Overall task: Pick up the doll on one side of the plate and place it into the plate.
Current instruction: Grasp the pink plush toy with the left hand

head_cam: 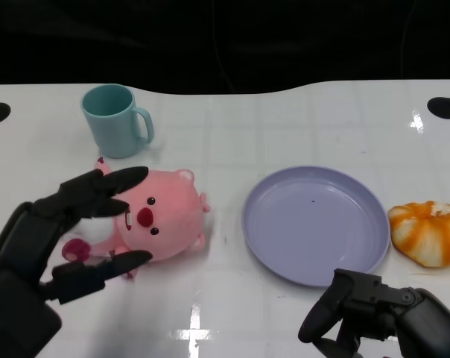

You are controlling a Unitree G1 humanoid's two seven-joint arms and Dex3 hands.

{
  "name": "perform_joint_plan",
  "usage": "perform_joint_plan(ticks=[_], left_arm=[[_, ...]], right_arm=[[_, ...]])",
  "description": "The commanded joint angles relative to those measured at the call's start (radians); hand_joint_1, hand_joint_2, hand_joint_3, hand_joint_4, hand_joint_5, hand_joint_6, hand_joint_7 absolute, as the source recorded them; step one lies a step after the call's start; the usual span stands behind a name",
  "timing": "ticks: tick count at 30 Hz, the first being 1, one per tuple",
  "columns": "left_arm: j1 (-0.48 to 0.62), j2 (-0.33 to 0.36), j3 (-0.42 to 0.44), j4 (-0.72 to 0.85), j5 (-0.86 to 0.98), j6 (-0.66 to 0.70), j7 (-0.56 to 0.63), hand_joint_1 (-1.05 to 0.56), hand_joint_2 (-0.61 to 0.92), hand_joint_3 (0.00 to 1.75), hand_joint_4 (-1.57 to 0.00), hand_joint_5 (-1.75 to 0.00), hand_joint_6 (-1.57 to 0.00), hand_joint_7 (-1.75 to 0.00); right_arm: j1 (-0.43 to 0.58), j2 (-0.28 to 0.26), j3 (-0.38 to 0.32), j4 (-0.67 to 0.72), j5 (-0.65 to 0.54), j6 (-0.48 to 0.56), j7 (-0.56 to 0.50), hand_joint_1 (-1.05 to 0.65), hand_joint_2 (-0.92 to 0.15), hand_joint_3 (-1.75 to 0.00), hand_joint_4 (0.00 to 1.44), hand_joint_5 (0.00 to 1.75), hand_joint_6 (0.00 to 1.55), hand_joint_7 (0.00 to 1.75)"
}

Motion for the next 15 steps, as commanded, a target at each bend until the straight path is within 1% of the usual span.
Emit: perform_joint_plan(ticks=[1, 4, 9, 11, 15], left_arm=[[-0.038, 0.047, -0.001, 0.026, 0.093, -0.015, 0.02, -0.5, 0.92, 0.02, -0.16, -0.78, -0.45, -0.07], [-0.059, 0.08, -0.007, 0.021, 0.162, 0.008, 0.002, -0.5, 0.92, 0.01, -0.11, -0.76, -0.41, -0.05], [-0.121, 0.197, -0.03, 0.049, 0.294, 0.028, -0.065, -0.55, 0.92, 0.04, -0.01, -0.7, -0.36, -0.01], [-0.142, 0.225, -0.042, 0.058, 0.328, 0.048, -0.091, -0.57, 0.92, 0.03, 0.0, -0.65, -0.35, -0.01], [-0.193, 0.271, -0.081, 0.111, 0.417, 0.04, -0.102, -0.59, 0.9, 0.01, -0.01, -0.6, -0.35, 0.0]], right_arm=[[0.003, -0.001, -0.006, -0.013, 0.004, 0.005, -0.004, -0.25, -0.92, -0.34, 0.66, 1.58, 0.59, 1.3], [0.004, 0.001, -0.007, -0.009, 0.009, 0.003, -0.005, -0.25, -0.92, -0.34, 0.66, 1.59, 0.59, 1.3], [0.003, -0.002, -0.004, -0.013, 0.003, 0.007, -0.006, -0.25, -0.92, -0.35, 0.65, 1.59, 0.59, 1.3], [0.0, 0.0, -0.002, -0.013, 0.004, 0.012, -0.006, -0.26, -0.92, -0.35, 0.65, 1.59, 0.59, 1.3], [-0.003, 0.002, 0.006, -0.014, -0.001, 0.017, -0.009, -0.25, -0.92, -0.35, 0.65, 1.59, 0.59, 1.3]])
